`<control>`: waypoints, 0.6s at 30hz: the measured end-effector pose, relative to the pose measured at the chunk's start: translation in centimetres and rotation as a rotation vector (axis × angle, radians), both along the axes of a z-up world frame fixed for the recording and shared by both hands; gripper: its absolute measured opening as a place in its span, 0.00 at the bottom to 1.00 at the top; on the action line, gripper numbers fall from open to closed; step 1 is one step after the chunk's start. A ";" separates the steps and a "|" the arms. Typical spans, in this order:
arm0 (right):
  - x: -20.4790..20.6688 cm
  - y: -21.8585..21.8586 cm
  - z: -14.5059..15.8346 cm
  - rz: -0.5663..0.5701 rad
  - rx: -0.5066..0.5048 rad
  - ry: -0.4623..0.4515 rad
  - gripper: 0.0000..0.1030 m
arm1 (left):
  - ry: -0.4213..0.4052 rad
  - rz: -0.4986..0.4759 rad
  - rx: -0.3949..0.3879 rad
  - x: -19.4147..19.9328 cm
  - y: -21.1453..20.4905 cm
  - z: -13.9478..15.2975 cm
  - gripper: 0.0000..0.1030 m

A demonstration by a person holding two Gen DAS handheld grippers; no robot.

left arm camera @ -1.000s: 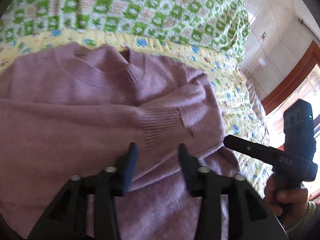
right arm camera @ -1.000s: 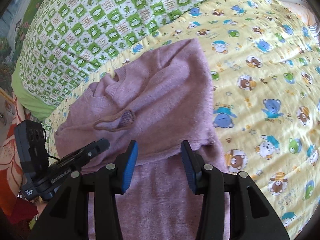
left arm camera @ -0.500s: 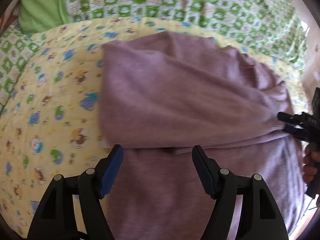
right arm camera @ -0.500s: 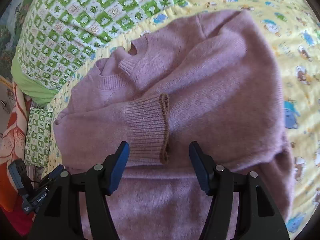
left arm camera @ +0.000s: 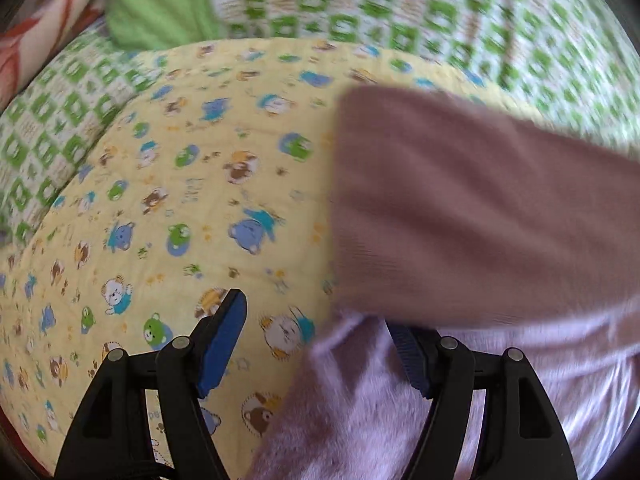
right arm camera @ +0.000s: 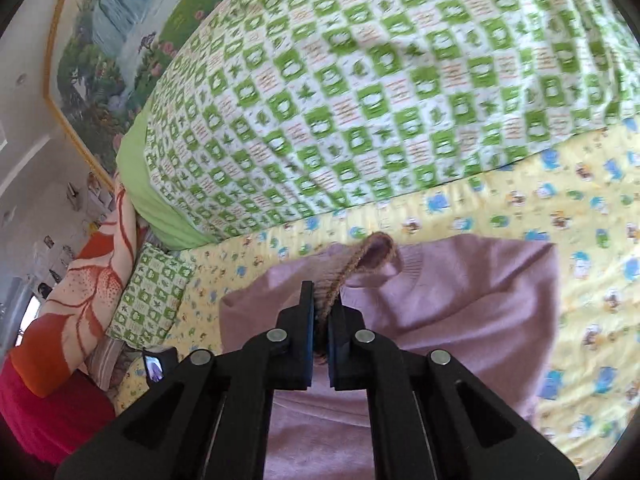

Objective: Fold small clothes

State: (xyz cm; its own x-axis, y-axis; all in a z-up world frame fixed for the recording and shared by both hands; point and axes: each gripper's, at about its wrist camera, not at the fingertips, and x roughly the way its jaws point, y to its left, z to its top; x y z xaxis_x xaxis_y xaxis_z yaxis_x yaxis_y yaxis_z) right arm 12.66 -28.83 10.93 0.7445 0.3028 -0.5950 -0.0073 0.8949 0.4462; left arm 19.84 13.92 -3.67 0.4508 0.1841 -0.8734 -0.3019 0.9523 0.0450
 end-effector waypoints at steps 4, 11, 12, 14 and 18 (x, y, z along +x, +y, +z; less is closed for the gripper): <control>-2.0 -3.4 -4.1 -0.094 -0.033 0.125 0.06 | -0.015 0.101 -0.093 0.1 2.0 -0.4 0.70; -4.1 -5.3 -10.5 -0.142 -0.047 0.249 0.06 | 0.009 0.155 -0.120 -0.3 2.7 -1.5 0.69; -4.2 -5.6 -10.8 -0.140 -0.058 0.254 0.06 | 0.007 0.156 -0.120 -0.3 2.7 -1.5 0.69; -4.2 -5.6 -11.1 -0.135 -0.063 0.257 0.06 | 0.005 0.163 -0.121 -0.6 3.0 -1.6 0.69; -3.7 -5.5 -11.4 -0.132 -0.064 0.255 0.06 | 0.006 0.189 -0.143 -1.0 3.6 -1.9 0.69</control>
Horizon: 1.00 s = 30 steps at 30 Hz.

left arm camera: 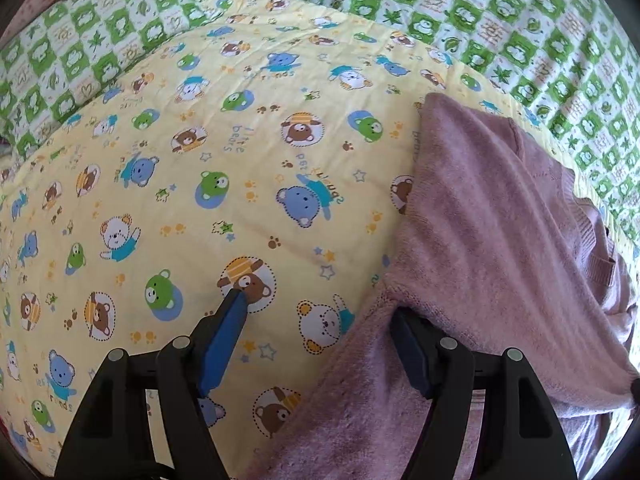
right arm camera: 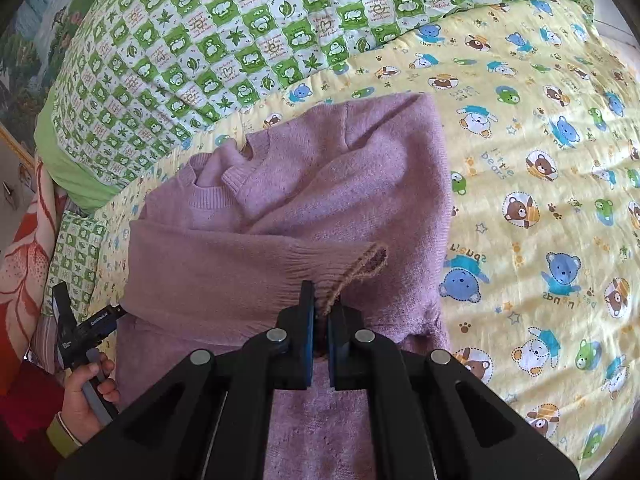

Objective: Fold small clothes

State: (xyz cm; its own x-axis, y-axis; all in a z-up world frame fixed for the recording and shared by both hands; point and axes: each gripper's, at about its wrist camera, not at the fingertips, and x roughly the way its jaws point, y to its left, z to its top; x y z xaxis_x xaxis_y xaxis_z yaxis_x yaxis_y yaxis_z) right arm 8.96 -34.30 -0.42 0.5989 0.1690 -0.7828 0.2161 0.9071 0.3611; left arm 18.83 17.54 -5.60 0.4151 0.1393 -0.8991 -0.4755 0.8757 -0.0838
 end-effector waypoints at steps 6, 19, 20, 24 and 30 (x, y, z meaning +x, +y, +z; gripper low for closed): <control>0.5 0.4 0.9 0.013 -0.057 -0.074 0.06 | 0.009 -0.002 0.007 -0.4 -0.3 -0.2 0.70; -1.0 -0.3 -2.9 -0.035 -0.118 0.068 0.13 | 0.039 -0.055 -0.016 -1.5 0.2 0.0 0.71; -1.1 -0.2 -2.5 -0.037 -0.133 0.066 0.14 | 0.039 -0.062 -0.026 -1.9 0.3 0.4 0.71; -1.8 -0.2 -0.7 -0.064 -0.180 0.041 0.29 | 0.030 -0.098 -0.024 -3.4 0.9 1.8 0.70; -1.9 -0.9 0.4 -0.095 -0.158 0.025 0.41 | -0.011 -0.096 -0.133 -4.1 2.2 3.3 0.70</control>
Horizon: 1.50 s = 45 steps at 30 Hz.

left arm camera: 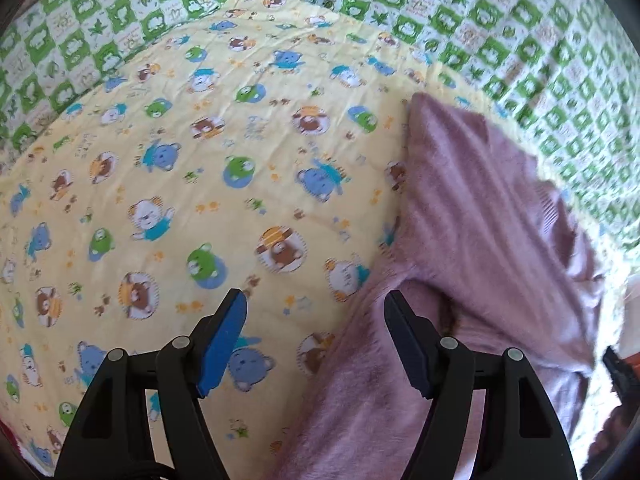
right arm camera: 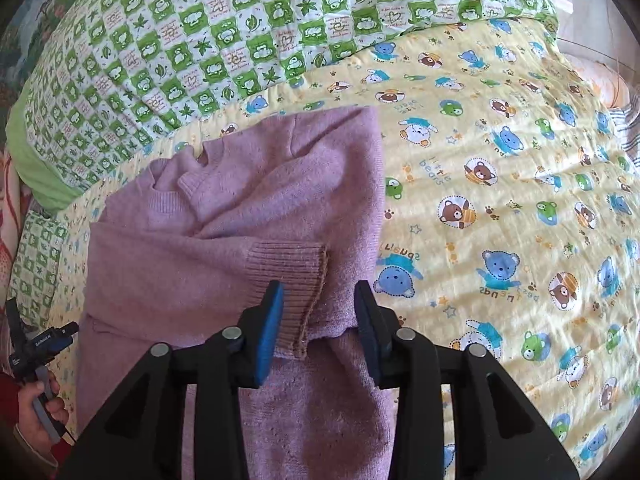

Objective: Fold small clothes

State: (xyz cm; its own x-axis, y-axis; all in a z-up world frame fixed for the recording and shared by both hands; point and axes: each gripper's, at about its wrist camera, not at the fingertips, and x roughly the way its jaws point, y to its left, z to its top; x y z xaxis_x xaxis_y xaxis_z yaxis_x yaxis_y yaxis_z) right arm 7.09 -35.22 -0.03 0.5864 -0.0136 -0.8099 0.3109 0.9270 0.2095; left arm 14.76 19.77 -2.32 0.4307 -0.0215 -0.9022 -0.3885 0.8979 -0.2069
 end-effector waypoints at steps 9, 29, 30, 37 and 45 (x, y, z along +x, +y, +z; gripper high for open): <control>5.2 -1.5 2.9 0.048 -0.017 -0.046 0.46 | -0.082 -0.185 -0.007 8.4 -2.8 3.1 0.75; 24.9 0.5 -2.0 0.651 -0.094 0.181 0.63 | 0.102 -0.853 0.187 30.5 -16.3 -2.2 0.71; 25.0 0.9 -2.6 0.676 -0.105 0.195 0.39 | 0.094 -0.869 0.167 30.4 -16.3 -2.3 0.51; 23.1 -0.5 1.1 0.541 -0.155 0.053 0.05 | 0.027 -0.903 0.187 29.1 -16.6 -0.3 0.05; 23.2 -2.3 -2.8 0.359 -0.178 0.096 0.06 | 0.037 -0.785 0.190 29.1 -15.9 -1.5 0.09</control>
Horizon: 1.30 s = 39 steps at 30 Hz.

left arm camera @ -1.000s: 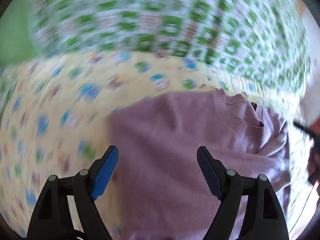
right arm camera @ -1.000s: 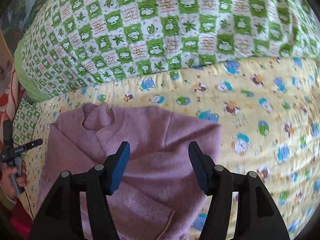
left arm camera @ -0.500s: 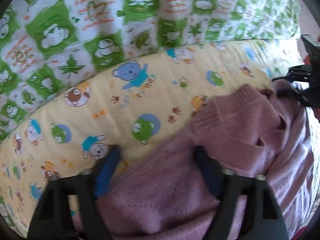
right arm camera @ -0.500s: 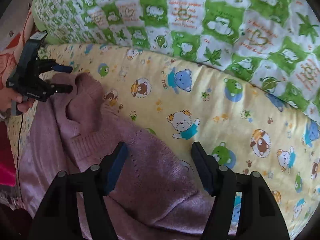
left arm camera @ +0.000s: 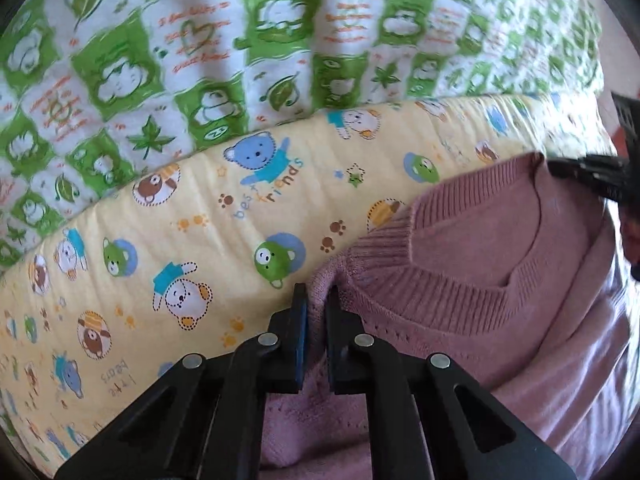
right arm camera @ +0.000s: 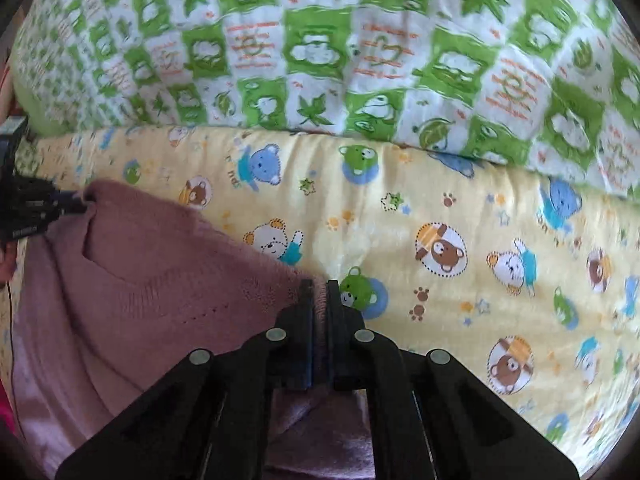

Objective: Fold small clothes

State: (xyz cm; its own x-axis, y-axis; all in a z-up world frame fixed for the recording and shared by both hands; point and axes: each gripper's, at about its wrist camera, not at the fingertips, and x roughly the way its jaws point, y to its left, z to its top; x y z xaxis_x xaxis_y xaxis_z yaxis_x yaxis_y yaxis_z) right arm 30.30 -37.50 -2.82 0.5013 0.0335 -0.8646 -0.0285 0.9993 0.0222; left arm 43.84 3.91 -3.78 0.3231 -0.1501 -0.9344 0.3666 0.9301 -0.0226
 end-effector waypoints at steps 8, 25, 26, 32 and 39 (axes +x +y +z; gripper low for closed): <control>-3.4 -0.6 4.7 -0.110 0.081 -0.103 0.37 | -0.111 0.159 0.024 -4.2 4.4 5.7 0.49; -30.9 6.3 5.6 -0.257 0.247 -0.069 0.53 | 0.039 0.463 -0.197 -36.2 11.9 3.3 0.65; -31.8 6.6 5.5 -0.267 0.255 -0.067 0.53 | 0.047 0.478 -0.204 -37.8 12.4 3.1 0.65; -38.1 8.2 5.2 -0.334 0.278 -0.072 0.61 | 0.080 0.522 -0.252 -44.1 13.9 2.6 0.69; -44.1 8.6 4.1 -0.390 0.287 -0.057 0.61 | 0.117 0.504 -0.277 -48.5 14.3 1.8 0.71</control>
